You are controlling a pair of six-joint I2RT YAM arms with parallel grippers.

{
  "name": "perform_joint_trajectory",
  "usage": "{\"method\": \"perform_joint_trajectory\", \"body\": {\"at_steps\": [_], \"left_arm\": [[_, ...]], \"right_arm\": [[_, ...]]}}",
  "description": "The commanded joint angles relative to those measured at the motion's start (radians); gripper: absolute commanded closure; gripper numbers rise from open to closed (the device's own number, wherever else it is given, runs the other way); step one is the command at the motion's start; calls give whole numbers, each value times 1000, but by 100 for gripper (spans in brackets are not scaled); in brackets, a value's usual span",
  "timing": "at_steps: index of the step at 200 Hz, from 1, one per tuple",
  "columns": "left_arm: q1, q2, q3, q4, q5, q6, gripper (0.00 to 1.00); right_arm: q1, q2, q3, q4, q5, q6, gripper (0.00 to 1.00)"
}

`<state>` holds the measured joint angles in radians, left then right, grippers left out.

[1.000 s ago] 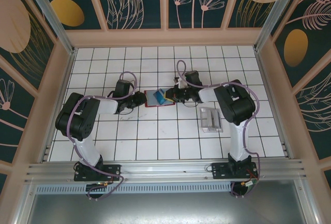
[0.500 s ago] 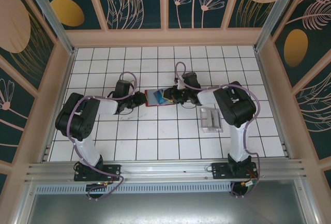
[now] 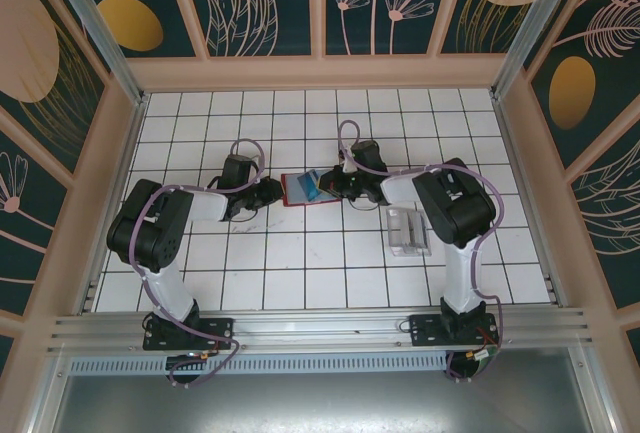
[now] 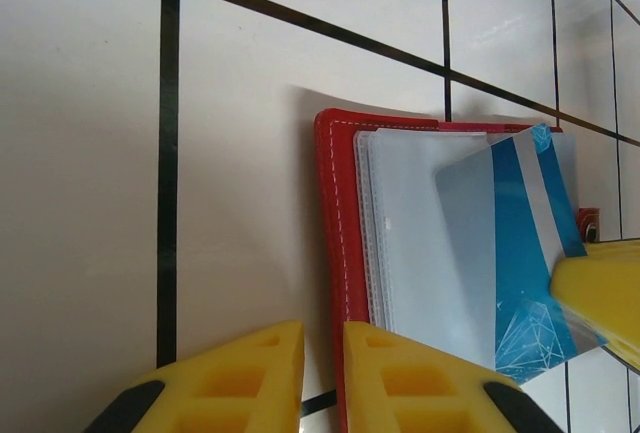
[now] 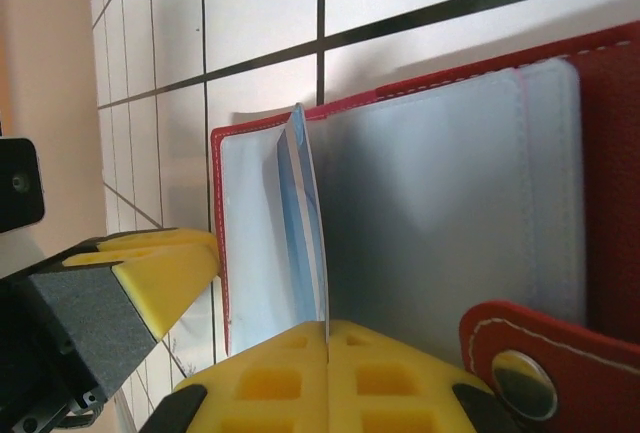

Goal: Put the credit cards into the card holder
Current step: Insert the credit card into the card slot.

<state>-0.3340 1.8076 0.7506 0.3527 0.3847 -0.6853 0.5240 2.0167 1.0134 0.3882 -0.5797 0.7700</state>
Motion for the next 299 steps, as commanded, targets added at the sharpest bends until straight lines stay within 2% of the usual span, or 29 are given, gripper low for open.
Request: {"method": "perform_joint_trajectory", "body": {"at_steps": [1, 34, 63, 113, 132, 170, 192, 268, 299], "left_arm": [[-6, 29, -25, -17, 13, -6, 81], [-5, 36, -22, -24, 28, 9, 81], [-5, 44, -31, -10, 39, 5, 82], [-5, 42, -45, -6, 40, 7, 82], [-5, 41, -46, -7, 37, 7, 82], [-5, 38, -40, -19, 37, 15, 82], [-5, 41, -42, -20, 36, 15, 82], [-5, 47, -39, -13, 52, 5, 82], [-5, 49, -41, -11, 56, 2, 82]], "right_arm": [[12, -18, -40, 49, 74, 50, 100], [18, 2, -57, 110, 95, 107, 100], [60, 8, -49, 125, 111, 123, 100], [89, -9, -44, 81, 133, 122, 84], [94, -25, -28, 2, 177, 88, 74], [96, -49, 21, -153, 248, 14, 69], [103, -60, 52, -219, 278, -25, 61], [154, -53, 179, -442, 455, -136, 60], [160, -40, 205, -470, 450, -150, 61]]}}
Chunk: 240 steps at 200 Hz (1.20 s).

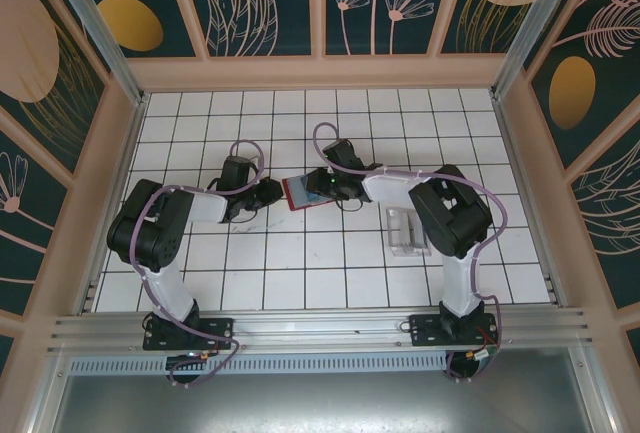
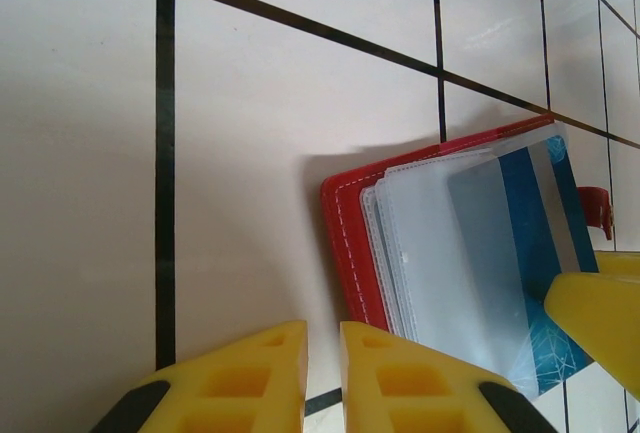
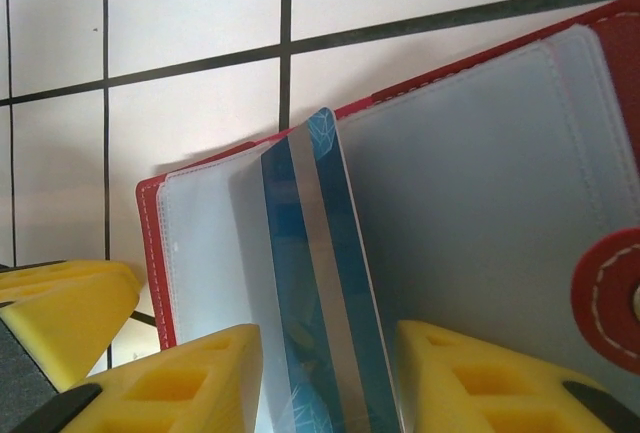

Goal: Put the credit cards into the card holder
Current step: Insert the credit card into the card slot.

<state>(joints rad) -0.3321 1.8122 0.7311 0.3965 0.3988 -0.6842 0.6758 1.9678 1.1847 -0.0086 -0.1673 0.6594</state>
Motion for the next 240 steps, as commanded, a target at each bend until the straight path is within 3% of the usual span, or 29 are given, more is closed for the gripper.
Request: {"method": "perform_joint_trajectory", "body": {"at_steps": [1, 23, 62, 127, 149, 211, 240], "left_arm": [[-7, 44, -22, -54, 42, 1, 82], [-7, 50, -27, -38, 50, -10, 81], [-7, 56, -33, -24, 63, -20, 81], [-7, 45, -44, -26, 69, -17, 81], [-7, 47, -44, -28, 72, -15, 81], [-8, 49, -39, -37, 74, -6, 81], [-7, 52, -36, -36, 75, -8, 81]], "right_arm": [[8, 8, 34, -74, 37, -40, 61], [18, 17, 29, -39, -4, -7, 63], [-1, 19, -31, 93, -66, 78, 80], [-10, 47, -62, 193, -124, 131, 85], [-1, 60, -44, 176, -123, 123, 83], [0, 50, 57, -86, 28, -32, 61], [9, 72, 120, -163, 41, -97, 57]]}}
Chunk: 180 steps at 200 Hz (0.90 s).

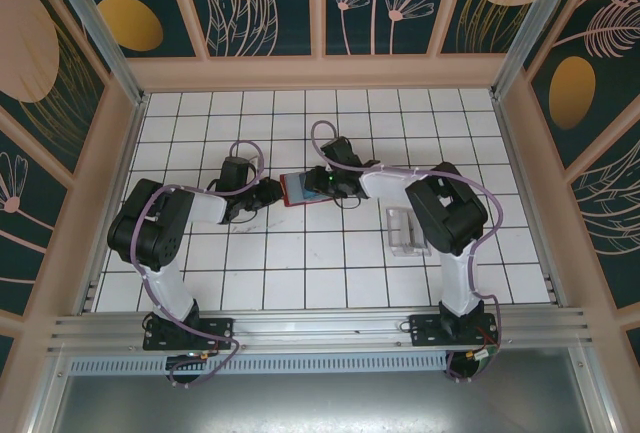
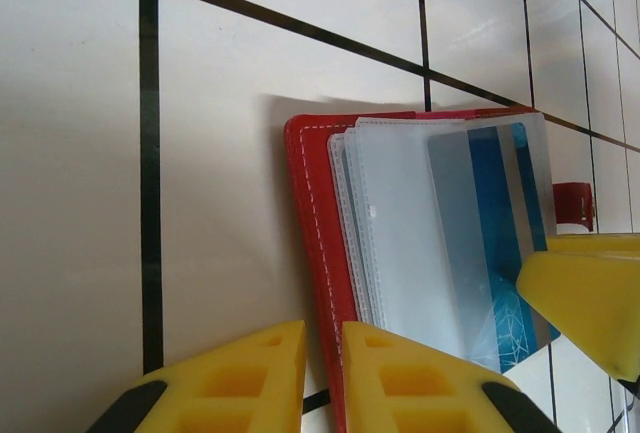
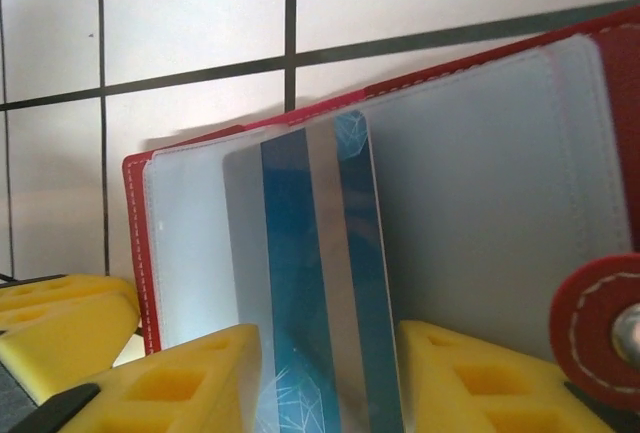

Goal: Put the credit cards into the card holder
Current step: Insert the credit card into the card slot.

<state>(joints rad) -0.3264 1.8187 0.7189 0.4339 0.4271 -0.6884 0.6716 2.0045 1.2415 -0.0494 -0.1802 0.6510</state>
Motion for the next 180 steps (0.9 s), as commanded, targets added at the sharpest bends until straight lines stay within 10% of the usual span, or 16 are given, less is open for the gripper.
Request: {"method": "perform_joint_trajectory", "body": {"at_steps": [1, 180], "left_arm": [[-13, 46, -24, -73, 46, -5, 81], [-13, 56, -24, -38, 68, -23, 86]], "right_arm": [[14, 35, 66, -125, 57, -91, 57], [120, 119, 210, -159, 71, -139, 62]]}}
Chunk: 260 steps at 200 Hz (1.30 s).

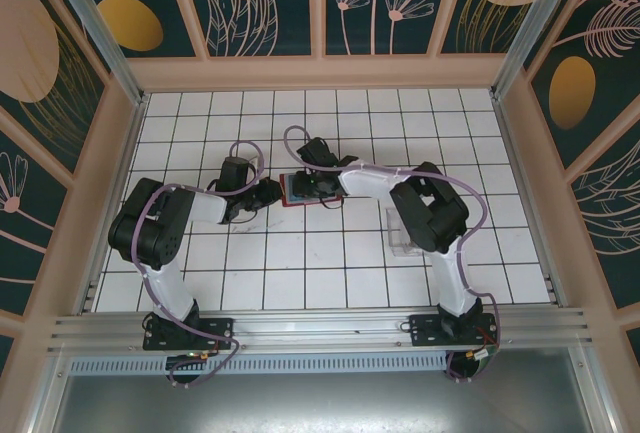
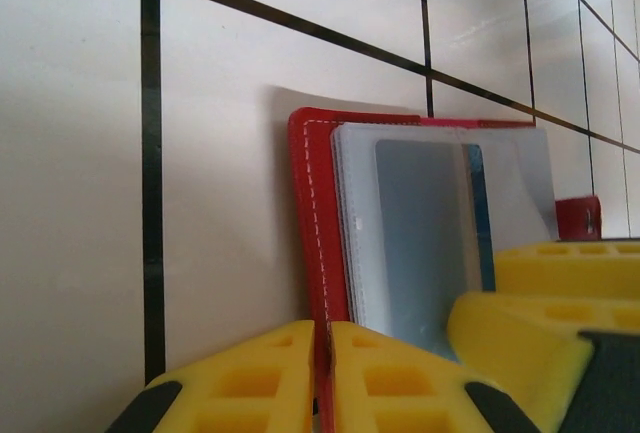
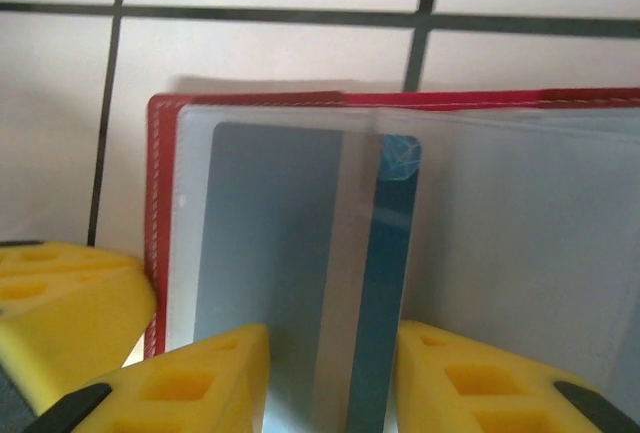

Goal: Put the credit cards into the card holder
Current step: Insert the credit card into the card slot.

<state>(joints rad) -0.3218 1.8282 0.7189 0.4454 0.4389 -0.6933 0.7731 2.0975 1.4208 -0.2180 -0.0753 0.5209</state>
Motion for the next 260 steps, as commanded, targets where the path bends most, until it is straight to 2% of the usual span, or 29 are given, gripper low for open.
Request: {"method": "perform_joint_trajectory", "body": {"at_steps": [1, 71, 125, 167, 236, 260], "left_arm": [[-17, 46, -24, -49, 56, -18, 86], [-17, 45, -33, -52, 50, -14, 86], [-17, 41, -38, -50, 49, -18, 86], [-17, 44, -35, -41, 50, -28, 86], [-18, 29, -18, -65, 43, -25, 86], [-18, 28, -15, -66, 41, -29, 86]], "right_arm": [[18, 26, 30, 9, -34, -9, 61], [12, -39, -9, -52, 86, -42, 56], [8, -2, 26, -32, 81, -57, 56], [22, 9, 35, 35, -11, -104, 61], [68, -5, 22, 55, -47, -323, 61], [63, -32, 10, 40, -10, -365, 61]]}}
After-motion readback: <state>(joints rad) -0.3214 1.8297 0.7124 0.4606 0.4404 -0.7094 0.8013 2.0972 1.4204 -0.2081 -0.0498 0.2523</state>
